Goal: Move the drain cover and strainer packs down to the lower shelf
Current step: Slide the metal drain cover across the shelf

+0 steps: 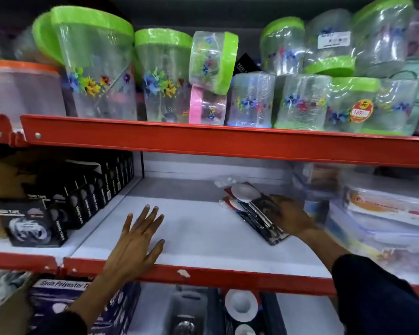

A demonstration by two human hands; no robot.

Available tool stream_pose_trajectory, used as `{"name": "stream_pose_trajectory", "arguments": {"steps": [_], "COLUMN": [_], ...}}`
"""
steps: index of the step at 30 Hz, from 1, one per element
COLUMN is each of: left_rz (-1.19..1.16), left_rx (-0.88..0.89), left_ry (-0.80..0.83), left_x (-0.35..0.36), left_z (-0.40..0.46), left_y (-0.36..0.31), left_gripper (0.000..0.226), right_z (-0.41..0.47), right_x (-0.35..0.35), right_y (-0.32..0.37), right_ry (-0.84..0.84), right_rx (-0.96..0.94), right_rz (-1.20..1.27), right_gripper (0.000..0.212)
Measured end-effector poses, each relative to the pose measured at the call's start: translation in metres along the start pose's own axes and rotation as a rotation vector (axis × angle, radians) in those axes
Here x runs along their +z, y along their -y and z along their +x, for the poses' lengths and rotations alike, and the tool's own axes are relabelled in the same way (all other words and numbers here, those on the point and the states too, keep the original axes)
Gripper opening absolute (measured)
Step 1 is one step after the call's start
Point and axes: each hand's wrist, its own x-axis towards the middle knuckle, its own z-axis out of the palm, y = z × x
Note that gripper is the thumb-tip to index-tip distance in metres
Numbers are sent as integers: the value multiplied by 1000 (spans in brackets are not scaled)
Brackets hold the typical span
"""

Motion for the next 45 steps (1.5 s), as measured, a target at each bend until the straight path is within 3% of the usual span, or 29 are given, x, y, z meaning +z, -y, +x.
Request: {"name": "stream_pose_trajectory", "arguments": {"steps": [3,6,8,11,14,18,20,23,25,28,31,39,43,45], "left_rz": [-52,-66,-55,-47,-54,-65,-79,-86,-89,-102,-106,-116,-122,-124], "left_rx": [-58,-69,-84,-104,-112,-132,-141,-154,-156,-159,-164,-169,-173,-162], "left_ry": [21,33,48,69,74,73,63,57,56,52,52,64,58,57], "left_x": [7,10,10,11,12,10,9,9,9,7,5,4,5,6], "left_z": [0,-1,1,1,0,0,0,0,0,0,-1,1,2,2], "left_y": [7,8,8,8,8,8,7,5,5,3,2,5,5,4], "left_gripper": [70,76,77,76,76,76,76,77,78,80,81,81,82,82], "right_z": [21,26,30,38,45,47,45,41,39,50,69,93,87,76], "right_x": [18,19,18,23,30,25,21,8,5,36,89,136,119,102], "right_y": [-14,-11,-16,-30,-48,-39,-28,12,55,111,141,168,159,146], "right_ry": [205,345,380,358,360,306,196,28,15,124,319,579,544,422], "right_rx": [132,231,263,325,371,327,262,-2,-158,-262,-211,-234,-208,-189], "right_rz": [-60,-66,-78,5,95,-23,-61,52,102,60,25,16,31,26], "right_gripper": [59,55,56,86,90,80,70,50,43,59,73,57,81,86]}}
